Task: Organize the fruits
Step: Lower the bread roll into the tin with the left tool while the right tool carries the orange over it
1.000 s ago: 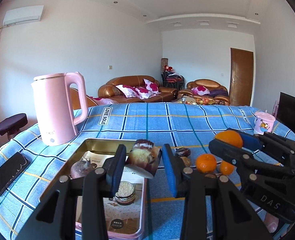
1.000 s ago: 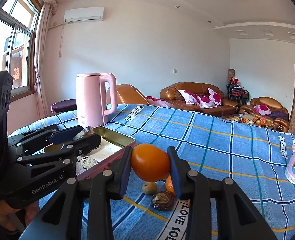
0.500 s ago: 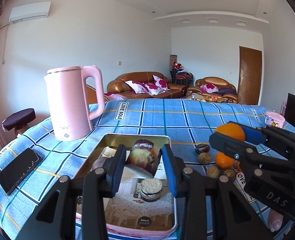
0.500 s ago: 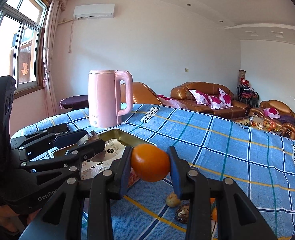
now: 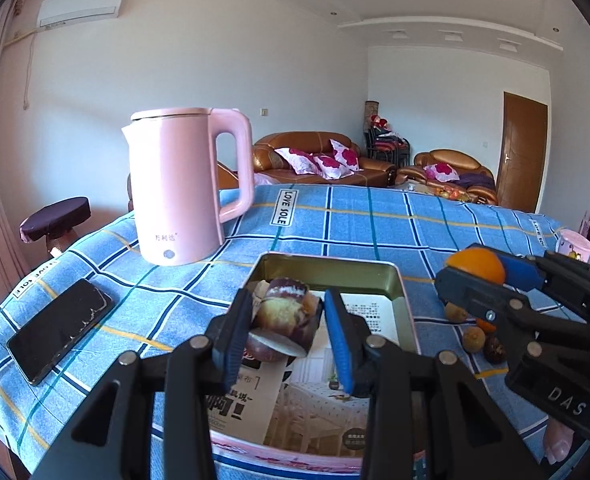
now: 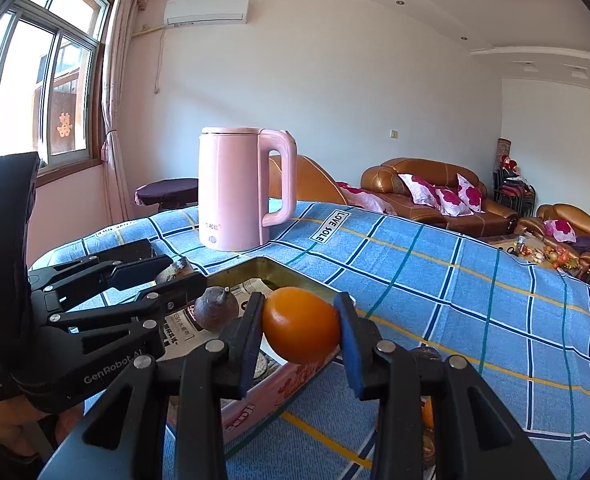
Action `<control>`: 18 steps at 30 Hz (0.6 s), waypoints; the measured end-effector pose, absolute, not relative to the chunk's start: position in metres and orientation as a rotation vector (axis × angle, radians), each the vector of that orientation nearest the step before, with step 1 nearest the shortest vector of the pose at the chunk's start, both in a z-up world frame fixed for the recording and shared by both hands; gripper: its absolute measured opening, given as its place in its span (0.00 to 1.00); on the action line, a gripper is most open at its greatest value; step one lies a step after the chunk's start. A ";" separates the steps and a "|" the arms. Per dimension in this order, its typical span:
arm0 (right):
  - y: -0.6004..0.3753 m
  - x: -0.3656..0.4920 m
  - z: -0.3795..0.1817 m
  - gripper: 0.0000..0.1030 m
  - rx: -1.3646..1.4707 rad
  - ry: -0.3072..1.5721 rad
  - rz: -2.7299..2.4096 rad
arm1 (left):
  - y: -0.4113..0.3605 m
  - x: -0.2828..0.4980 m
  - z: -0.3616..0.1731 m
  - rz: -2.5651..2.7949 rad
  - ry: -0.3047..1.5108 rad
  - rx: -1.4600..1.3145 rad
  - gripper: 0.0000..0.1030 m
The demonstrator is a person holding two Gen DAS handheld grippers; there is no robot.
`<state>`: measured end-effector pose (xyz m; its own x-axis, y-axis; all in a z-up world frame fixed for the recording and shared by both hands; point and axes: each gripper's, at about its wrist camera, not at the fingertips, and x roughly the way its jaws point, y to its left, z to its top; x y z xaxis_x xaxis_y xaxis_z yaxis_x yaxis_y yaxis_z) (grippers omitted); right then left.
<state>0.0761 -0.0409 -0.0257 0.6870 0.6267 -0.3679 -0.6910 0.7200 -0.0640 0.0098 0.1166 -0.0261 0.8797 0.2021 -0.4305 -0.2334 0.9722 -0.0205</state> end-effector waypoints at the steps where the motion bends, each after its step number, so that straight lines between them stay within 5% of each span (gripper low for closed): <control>1: -0.038 0.077 -0.026 0.36 -0.205 0.338 0.747 | 0.118 0.010 -0.027 0.230 0.445 -0.069 0.37; 18: -0.002 0.088 -0.038 0.36 -0.224 0.402 0.789 | 0.140 0.016 -0.039 0.251 0.515 -0.077 0.37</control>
<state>0.0878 -0.0023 -0.0379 0.6345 0.6417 -0.4308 -0.7257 0.6865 -0.0462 0.0156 0.1399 -0.0394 0.8404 0.2182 -0.4962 -0.2570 0.9664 -0.0101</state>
